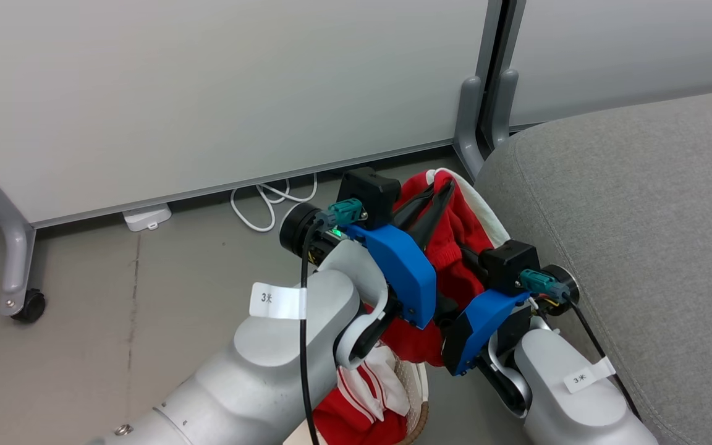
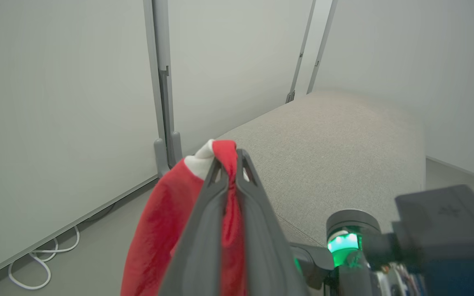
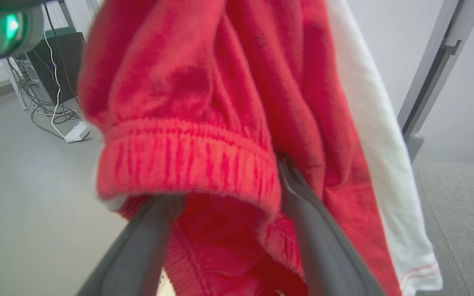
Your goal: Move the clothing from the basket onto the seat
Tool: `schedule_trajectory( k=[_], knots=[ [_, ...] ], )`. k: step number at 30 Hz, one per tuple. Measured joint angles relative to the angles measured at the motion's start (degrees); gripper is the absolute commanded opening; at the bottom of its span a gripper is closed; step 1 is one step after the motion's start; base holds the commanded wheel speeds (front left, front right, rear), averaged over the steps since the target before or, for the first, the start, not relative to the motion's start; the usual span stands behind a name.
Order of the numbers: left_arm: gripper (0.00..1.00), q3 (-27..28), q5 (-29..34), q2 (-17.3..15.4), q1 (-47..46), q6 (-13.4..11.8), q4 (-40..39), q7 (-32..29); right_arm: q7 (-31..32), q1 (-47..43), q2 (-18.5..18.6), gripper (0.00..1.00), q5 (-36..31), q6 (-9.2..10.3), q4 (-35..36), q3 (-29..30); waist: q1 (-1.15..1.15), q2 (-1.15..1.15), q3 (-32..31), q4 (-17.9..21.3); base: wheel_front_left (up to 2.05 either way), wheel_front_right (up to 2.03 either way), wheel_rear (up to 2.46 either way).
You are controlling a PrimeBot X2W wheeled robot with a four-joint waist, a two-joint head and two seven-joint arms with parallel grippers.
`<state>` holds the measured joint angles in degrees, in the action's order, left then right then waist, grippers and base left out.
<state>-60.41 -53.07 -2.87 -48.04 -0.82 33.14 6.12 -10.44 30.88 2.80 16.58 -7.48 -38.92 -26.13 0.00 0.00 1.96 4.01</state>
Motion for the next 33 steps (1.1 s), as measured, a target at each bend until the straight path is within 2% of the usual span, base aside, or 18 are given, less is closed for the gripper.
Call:
schedule_trajectory(
  k=[2,3,4,5,33],
  knots=[
    [0.00,-0.7,-0.5,0.0,0.0,-0.2,-0.2,0.0,-0.5,0.7,0.0,1.00,0.6,0.00,-0.9,-0.6,0.00,0.00,-0.1,0.0,0.00,0.00,0.00],
    [0.00,-1.1,-0.7,0.0,-0.1,-0.3,-0.2,0.0,-0.8,0.9,0.0,0.47,0.9,0.00,-1.2,-0.9,0.00,0.00,-0.1,0.0,0.00,0.00,0.00],
    [0.00,-1.4,-1.0,0.0,-0.1,-0.4,-0.2,0.1,-1.0,1.0,0.0,0.03,1.3,0.00,-1.5,-1.2,0.00,0.00,-0.2,0.1,0.00,0.00,0.00],
    [0.00,-1.5,-1.1,0.0,-0.1,-0.6,-0.2,0.1,-1.2,1.1,0.0,0.00,1.6,0.00,-1.8,-1.5,0.00,0.00,-0.3,0.1,0.00,0.00,0.00],
    [0.00,-2.7,-5.0,0.0,-0.3,-0.1,5.7,2.7,-3.5,1.7,0.0,0.00,4.8,0.00,-4.5,-4.8,0.00,0.00,-1.7,2.3,0.00,0.00,0.00]
  ],
)
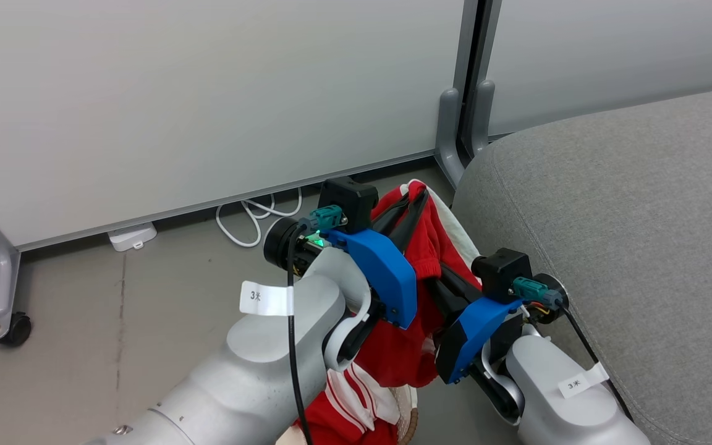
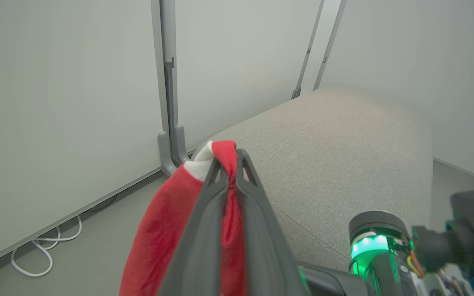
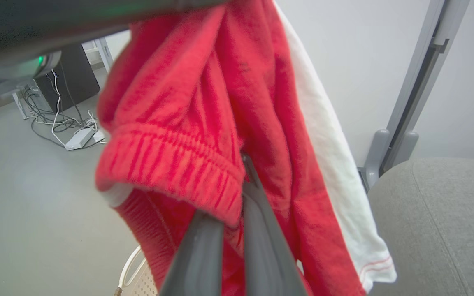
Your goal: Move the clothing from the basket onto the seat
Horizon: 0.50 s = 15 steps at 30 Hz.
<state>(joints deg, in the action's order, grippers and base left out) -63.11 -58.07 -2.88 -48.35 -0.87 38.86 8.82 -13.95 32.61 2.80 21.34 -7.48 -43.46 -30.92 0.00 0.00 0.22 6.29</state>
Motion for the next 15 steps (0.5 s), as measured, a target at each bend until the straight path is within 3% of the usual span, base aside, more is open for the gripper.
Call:
schedule_trajectory(
  k=[14,15],
  knots=[
    [0.00,-0.8,-0.9,0.0,-0.2,0.1,0.7,0.6,-0.3,0.0,0.0,0.00,0.6,0.00,-0.7,-0.4,0.00,0.00,-0.2,-0.2,0.00,0.00,0.00],
    [0.30,-0.8,-0.9,0.0,-0.3,0.1,0.8,0.6,-0.3,0.0,0.0,0.00,0.7,0.00,-0.8,-0.5,0.00,0.00,-0.2,-0.2,0.00,0.00,0.00]
  ],
)
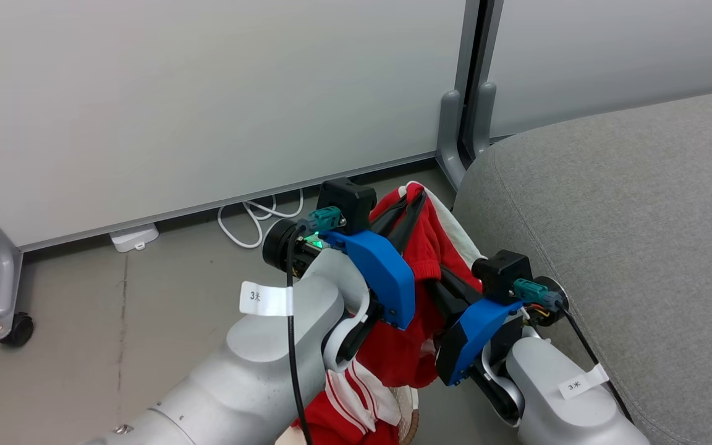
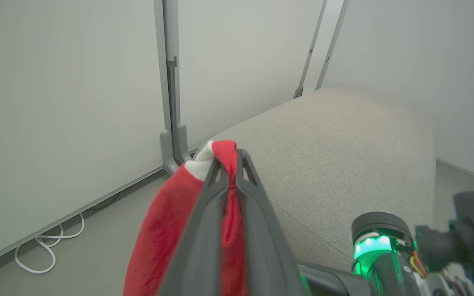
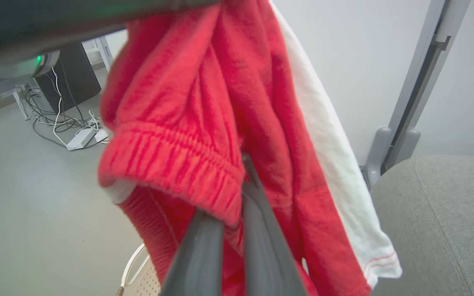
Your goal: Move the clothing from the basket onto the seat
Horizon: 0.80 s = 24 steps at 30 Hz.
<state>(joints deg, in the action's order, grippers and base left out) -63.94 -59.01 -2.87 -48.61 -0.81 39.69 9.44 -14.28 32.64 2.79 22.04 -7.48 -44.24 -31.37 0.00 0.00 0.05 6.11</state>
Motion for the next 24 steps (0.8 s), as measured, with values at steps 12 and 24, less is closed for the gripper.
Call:
schedule_trajectory(
  k=[12,24],
  knots=[
    [1.00,2.9,1.3,-2.7,4.9,1.8,0.7,5.4,-0.3,0.1,0.0,0.00,0.5,0.00,0.0,1.3,0.00,0.00,0.1,-0.1,0.00,0.00,0.00],
    [1.00,19.5,17.7,-8.9,20.9,3.4,-11.9,5.6,-0.4,-0.2,0.0,0.00,-0.2,0.00,3.1,6.5,0.00,0.00,1.9,-1.1,0.00,0.00,0.00]
  ],
)
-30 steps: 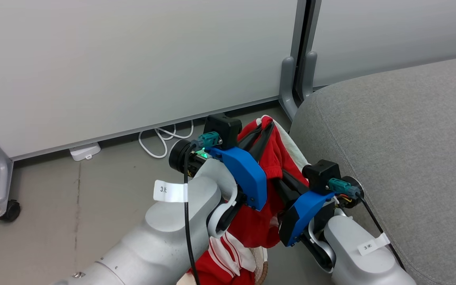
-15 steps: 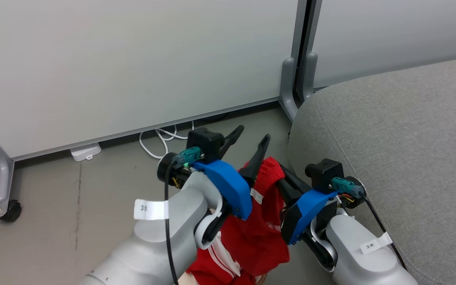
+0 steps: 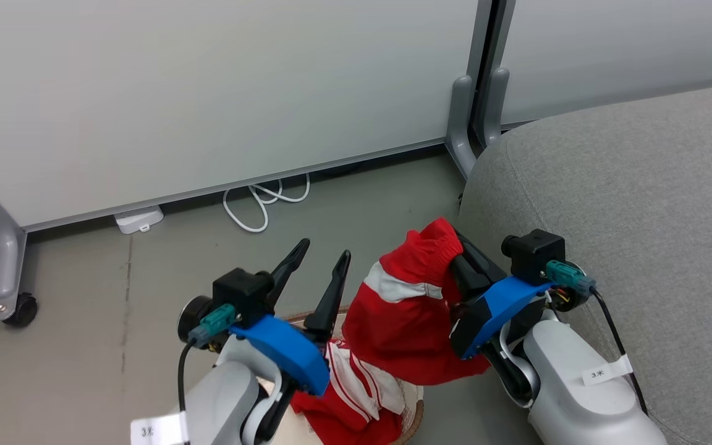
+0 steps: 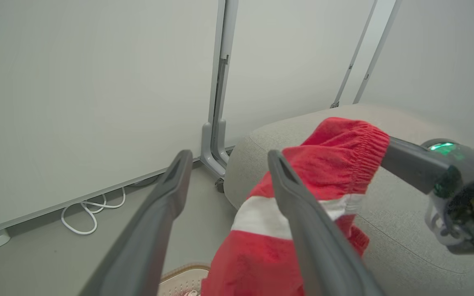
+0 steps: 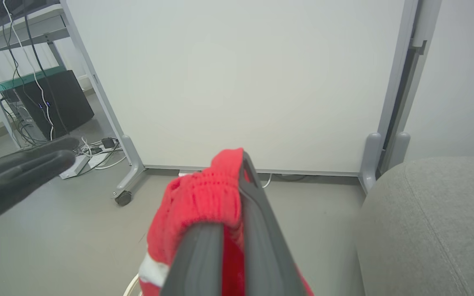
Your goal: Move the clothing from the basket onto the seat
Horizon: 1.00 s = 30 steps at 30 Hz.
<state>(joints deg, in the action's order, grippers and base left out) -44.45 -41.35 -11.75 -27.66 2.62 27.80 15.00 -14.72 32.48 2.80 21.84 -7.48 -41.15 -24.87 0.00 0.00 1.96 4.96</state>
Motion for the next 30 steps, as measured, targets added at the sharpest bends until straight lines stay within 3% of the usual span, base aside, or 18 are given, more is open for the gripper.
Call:
schedule_trajectory(
  k=[5,15,30],
  knots=[
    [1.00,7.6,8.0,-0.9,6.9,-0.2,-4.6,0.0,0.4,-0.3,0.0,0.00,0.5,0.00,1.7,0.4,0.00,0.00,0.7,0.1,0.00,0.00,0.00],
    [1.00,21.9,15.4,1.0,18.4,1.4,-9.1,0.0,1.5,-2.0,0.0,0.00,0.4,0.00,3.1,1.8,0.00,0.00,-0.1,0.4,0.00,0.00,0.00],
    [1.00,28.9,20.6,4.8,21.1,4.0,-8.1,0.0,2.6,-4.6,0.0,0.00,-0.5,0.00,4.4,3.6,0.00,0.00,-0.9,0.2,0.00,0.00,0.00]
  ],
)
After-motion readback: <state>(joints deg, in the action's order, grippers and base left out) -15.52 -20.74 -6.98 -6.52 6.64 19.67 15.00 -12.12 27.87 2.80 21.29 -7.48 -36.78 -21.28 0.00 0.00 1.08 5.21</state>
